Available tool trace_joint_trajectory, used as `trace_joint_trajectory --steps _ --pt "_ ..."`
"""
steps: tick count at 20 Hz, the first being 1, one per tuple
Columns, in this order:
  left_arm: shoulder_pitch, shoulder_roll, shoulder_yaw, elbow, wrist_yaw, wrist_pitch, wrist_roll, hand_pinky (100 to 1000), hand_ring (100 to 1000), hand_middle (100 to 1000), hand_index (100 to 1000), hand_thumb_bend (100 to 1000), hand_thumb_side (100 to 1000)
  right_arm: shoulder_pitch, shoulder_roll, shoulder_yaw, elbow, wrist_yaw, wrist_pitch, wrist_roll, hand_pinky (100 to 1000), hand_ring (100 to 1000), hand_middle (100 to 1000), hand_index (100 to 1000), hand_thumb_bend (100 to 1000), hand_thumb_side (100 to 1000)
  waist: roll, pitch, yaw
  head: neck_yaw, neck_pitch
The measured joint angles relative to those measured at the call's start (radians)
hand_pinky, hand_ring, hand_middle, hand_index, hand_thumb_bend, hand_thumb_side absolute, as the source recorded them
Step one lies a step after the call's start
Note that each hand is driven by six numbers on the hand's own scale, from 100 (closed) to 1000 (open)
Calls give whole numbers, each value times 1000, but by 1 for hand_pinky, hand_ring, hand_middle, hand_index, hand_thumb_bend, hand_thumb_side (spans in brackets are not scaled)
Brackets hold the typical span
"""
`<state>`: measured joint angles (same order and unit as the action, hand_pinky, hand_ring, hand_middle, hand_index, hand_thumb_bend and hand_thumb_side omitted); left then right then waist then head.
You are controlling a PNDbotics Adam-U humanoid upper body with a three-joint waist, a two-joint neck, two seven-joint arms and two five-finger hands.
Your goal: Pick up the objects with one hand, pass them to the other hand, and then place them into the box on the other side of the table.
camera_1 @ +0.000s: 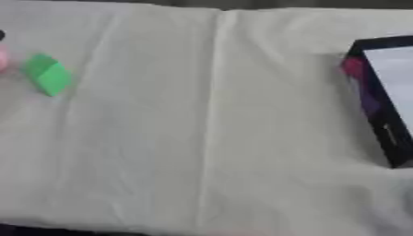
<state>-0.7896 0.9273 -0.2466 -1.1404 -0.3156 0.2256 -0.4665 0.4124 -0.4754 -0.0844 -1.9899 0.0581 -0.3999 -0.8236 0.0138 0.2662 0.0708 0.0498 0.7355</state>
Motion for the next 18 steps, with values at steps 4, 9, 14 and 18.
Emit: trace_joint_trajectory --steps 4,9,14,18 --pt "-37 -40 6 68 -108 -40 -48 1000 877 844 876 579 621 1 0 6 0 0 1 0 672 733 722 767 721 125 0 0 0 0 0" --pt "-65 -68 16 123 -199 -67 -84 1000 844 795 837 623 671 -7 1 12 0 0 7 2 671 733 722 766 722 126 0 0 -1 0 0" --pt "-90 -97 21 163 -271 -78 -117 1000 808 753 820 638 693 -8 4 18 0 0 13 5 670 731 720 765 723 128 0 0 -8 0 0" --pt "-98 -110 21 175 -303 -87 -139 1000 804 743 830 638 707 -10 4 21 0 0 19 7 670 729 719 764 724 128 0 0 -9 1 0"
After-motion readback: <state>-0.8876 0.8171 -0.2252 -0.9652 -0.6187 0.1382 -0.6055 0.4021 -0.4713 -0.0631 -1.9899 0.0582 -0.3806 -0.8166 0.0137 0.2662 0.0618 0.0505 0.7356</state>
